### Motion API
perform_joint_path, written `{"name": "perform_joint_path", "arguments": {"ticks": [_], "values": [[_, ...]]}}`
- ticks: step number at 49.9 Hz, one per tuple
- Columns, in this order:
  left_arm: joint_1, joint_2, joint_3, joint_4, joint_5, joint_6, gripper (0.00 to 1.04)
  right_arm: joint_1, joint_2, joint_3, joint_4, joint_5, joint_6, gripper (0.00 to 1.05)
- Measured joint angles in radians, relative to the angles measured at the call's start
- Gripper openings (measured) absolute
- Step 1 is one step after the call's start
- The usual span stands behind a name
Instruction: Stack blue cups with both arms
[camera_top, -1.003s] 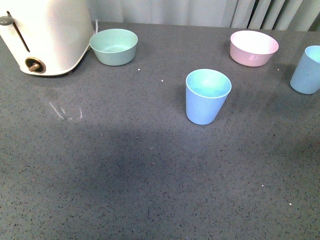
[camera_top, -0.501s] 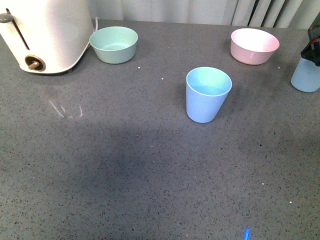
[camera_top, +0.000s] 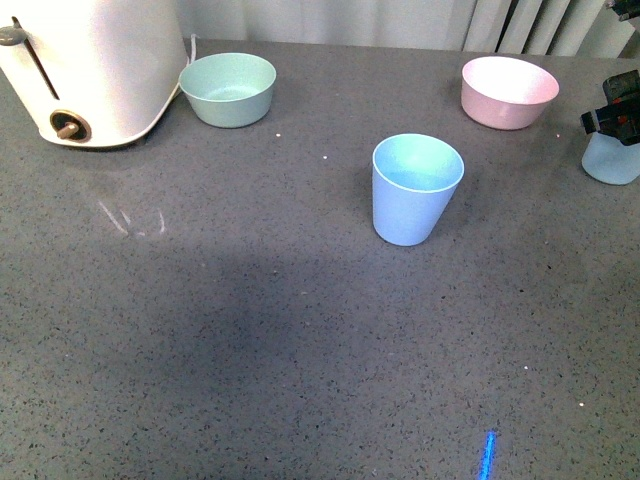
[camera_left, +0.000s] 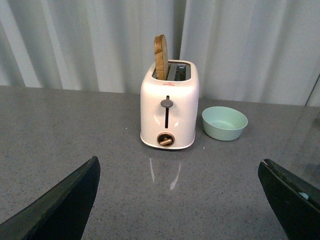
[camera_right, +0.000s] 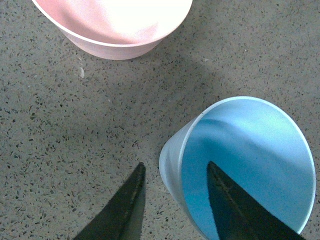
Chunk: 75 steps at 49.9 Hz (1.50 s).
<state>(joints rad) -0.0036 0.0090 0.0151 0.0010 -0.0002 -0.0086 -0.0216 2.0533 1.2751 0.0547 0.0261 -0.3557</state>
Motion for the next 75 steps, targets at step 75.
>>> {"name": "perform_joint_path", "arguments": {"ticks": [75], "values": [[0.0, 0.0, 0.0, 0.0, 0.0, 0.0, 0.96, 0.428, -0.357, -0.19, -0.158, -0.245, 0.037, 0.02]]}}
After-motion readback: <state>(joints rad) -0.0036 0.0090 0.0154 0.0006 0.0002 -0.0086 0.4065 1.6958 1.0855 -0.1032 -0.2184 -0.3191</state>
